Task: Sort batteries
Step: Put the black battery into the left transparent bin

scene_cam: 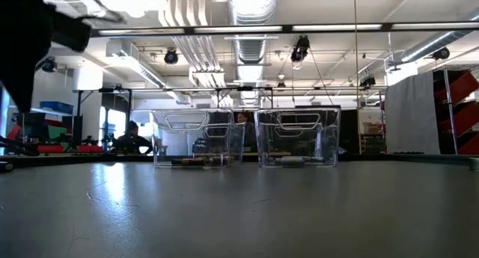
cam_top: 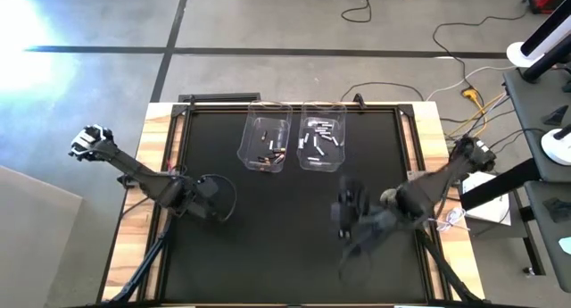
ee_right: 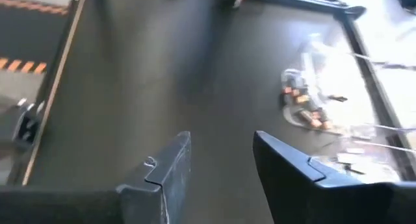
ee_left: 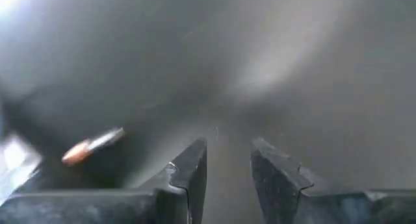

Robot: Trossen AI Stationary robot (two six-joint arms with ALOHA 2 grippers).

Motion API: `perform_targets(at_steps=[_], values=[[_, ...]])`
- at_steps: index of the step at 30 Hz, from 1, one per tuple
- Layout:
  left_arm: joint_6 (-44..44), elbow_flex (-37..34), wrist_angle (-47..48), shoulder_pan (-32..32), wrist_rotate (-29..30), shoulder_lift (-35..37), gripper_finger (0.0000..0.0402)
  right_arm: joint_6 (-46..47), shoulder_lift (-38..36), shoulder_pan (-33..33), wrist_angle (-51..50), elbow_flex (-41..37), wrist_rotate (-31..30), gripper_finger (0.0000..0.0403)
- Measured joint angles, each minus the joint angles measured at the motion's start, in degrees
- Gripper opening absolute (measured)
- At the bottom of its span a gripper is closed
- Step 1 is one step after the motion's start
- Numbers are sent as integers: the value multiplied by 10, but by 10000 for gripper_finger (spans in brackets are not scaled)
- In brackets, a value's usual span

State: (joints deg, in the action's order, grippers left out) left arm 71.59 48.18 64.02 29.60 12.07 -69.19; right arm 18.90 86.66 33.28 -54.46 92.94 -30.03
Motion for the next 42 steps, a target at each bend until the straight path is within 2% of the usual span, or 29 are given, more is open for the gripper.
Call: perform_targets(at_steps=[5,11,20,27,33,37,42], values=[[-38,-2,92,-54,-60,-44,95,23,35,58,2,-4,-28,183],[-177,-7,91,-115,-91,-99,95,53,76,87,-2,-4,-31,205],[-311,-50,93,-188,-135,-171,95,83,106,101,-9,-4,-30,232],[-346,-70,81,-218,-125,-227,96,82,111,104,-9,-4,-30,244],[-411,-71,81,-245,-111,-285,96,81,111,102,-8,-4,-31,242],[-457,-71,77,-259,-69,-320,96,81,111,102,-8,-4,-31,241],[-514,-71,50,-264,-48,-351,96,81,111,102,-8,-4,-31,245]])
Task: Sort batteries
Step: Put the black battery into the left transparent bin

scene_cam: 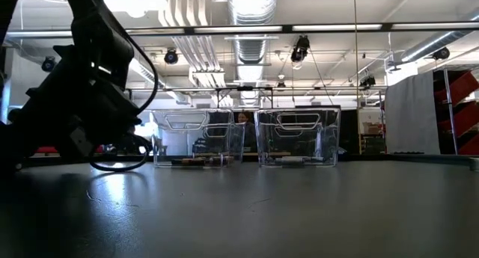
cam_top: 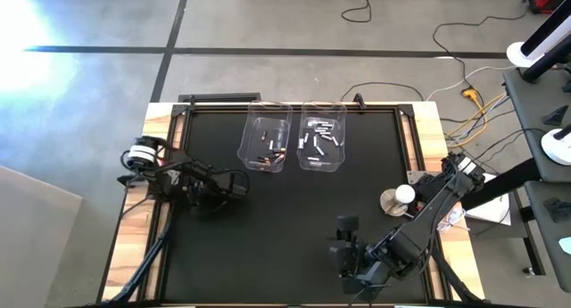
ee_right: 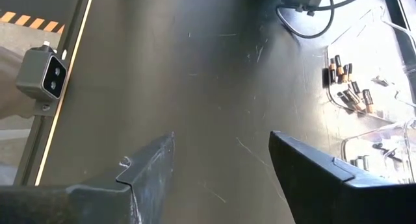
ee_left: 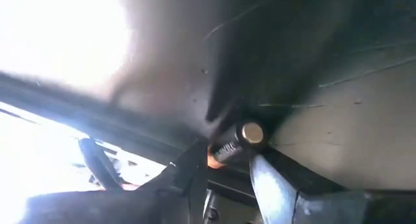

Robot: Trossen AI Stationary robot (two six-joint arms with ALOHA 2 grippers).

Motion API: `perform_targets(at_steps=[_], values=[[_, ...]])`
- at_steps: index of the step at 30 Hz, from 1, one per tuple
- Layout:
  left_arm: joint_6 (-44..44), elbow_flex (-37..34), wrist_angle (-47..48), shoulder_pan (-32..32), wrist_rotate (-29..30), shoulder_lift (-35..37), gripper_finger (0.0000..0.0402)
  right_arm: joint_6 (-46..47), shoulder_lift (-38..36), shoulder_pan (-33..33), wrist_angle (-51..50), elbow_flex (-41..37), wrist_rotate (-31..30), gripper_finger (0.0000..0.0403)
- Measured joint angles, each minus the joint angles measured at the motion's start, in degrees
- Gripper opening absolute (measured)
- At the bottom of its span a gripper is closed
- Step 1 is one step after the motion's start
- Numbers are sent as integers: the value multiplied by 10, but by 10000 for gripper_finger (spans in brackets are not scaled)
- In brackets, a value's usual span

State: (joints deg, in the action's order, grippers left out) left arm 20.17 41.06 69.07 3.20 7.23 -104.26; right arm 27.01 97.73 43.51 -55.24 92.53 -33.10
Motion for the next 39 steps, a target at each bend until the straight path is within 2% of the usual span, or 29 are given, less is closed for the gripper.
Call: perform_targets(at_steps=[8,16,18,25,33,36,39], values=[[-82,11,-1,0,-3,-49,93,0,0,0,-2,0,0,239],[-101,35,8,2,-15,-79,30,0,0,1,-3,-7,1,234],[-100,42,12,7,-17,-79,25,0,0,3,-2,-8,0,237],[-83,47,3,44,-30,-37,25,12,0,28,-2,-8,0,246],[-6,93,-11,157,-100,37,25,33,0,50,-6,-9,1,235],[41,138,-24,192,-88,66,25,33,0,50,-15,-9,0,237],[83,187,-68,210,-48,99,25,34,0,45,-19,-9,-1,241]])
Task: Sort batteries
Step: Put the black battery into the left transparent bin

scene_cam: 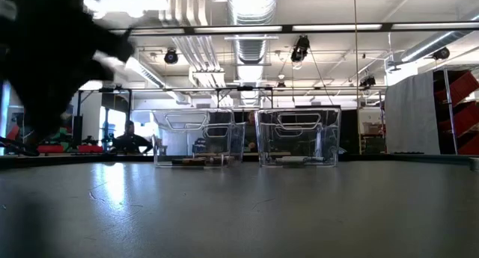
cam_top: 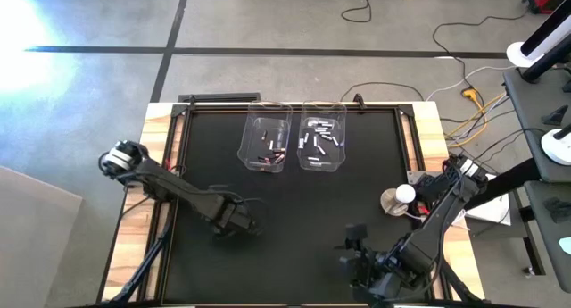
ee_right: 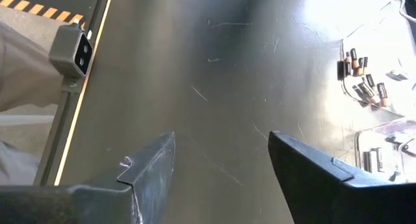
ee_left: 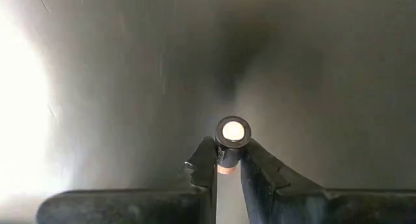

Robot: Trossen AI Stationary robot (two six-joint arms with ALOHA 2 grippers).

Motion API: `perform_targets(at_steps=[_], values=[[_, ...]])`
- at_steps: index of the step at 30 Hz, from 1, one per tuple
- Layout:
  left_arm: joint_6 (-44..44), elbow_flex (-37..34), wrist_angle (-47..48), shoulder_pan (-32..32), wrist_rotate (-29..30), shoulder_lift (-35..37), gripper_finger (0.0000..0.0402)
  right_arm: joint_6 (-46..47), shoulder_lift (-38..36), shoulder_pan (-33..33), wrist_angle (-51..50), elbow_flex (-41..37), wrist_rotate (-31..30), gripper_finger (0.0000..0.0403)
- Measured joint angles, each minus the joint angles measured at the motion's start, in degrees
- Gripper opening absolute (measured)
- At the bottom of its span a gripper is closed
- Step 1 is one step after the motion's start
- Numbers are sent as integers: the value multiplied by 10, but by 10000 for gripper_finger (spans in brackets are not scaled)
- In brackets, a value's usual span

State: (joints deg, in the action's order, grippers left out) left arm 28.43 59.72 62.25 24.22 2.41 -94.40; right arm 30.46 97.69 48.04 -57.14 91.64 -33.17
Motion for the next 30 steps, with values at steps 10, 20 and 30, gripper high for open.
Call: perform_targets(at_steps=[10,20,30], values=[[-46,130,-86,-63,158,101,26,-3,-3,-7,-9,0,0,239],[-194,156,-155,-325,165,73,27,-5,-2,-6,-15,-10,2,232],[-233,159,-219,-496,22,-43,28,15,-1,-6,-14,-61,25,224]])
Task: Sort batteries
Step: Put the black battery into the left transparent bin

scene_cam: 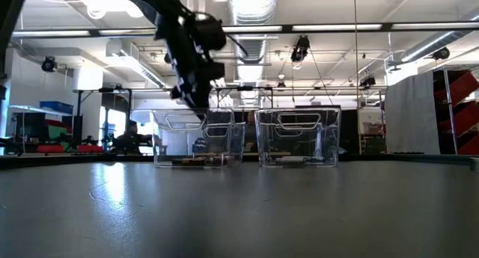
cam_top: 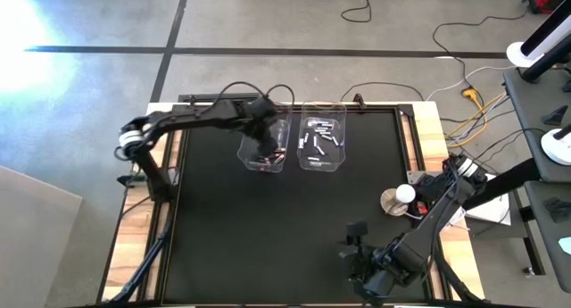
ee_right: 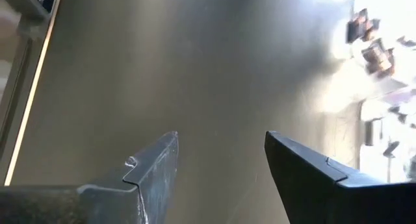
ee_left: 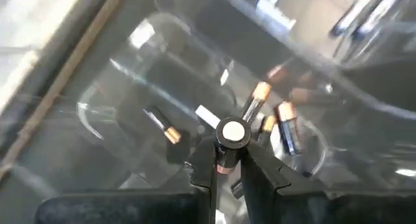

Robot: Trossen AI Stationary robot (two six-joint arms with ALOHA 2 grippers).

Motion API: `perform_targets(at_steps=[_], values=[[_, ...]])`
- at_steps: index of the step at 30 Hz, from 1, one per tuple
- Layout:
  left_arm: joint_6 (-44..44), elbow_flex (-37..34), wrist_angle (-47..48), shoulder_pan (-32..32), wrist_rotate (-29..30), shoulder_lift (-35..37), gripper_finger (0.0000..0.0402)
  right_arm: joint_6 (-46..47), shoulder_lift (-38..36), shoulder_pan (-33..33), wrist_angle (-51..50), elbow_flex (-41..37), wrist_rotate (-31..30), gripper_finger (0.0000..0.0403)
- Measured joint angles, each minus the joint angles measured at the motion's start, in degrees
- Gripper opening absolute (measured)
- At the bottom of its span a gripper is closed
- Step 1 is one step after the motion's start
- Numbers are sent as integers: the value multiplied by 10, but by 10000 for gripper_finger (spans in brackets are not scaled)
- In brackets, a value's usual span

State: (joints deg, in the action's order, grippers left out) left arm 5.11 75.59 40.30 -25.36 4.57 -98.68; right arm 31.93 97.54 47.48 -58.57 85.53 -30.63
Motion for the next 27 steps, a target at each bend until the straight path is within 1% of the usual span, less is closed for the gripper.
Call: perform_targets(at_steps=[3,7,10,13,20,27], values=[[-2,28,18,-15,-10,-48,28,0,1,0,1,-9,11,224],[-7,95,54,-27,-8,-109,28,8,0,-2,1,-11,11,224],[-17,144,100,-30,-8,-156,28,25,-3,-2,1,-11,12,224],[-21,181,126,-31,-8,-192,28,41,-6,1,1,-11,36,224],[-33,236,142,-27,-6,-262,28,47,-7,7,1,-13,41,224],[-53,258,165,-29,-9,-295,28,51,-7,10,1,-14,41,224]])
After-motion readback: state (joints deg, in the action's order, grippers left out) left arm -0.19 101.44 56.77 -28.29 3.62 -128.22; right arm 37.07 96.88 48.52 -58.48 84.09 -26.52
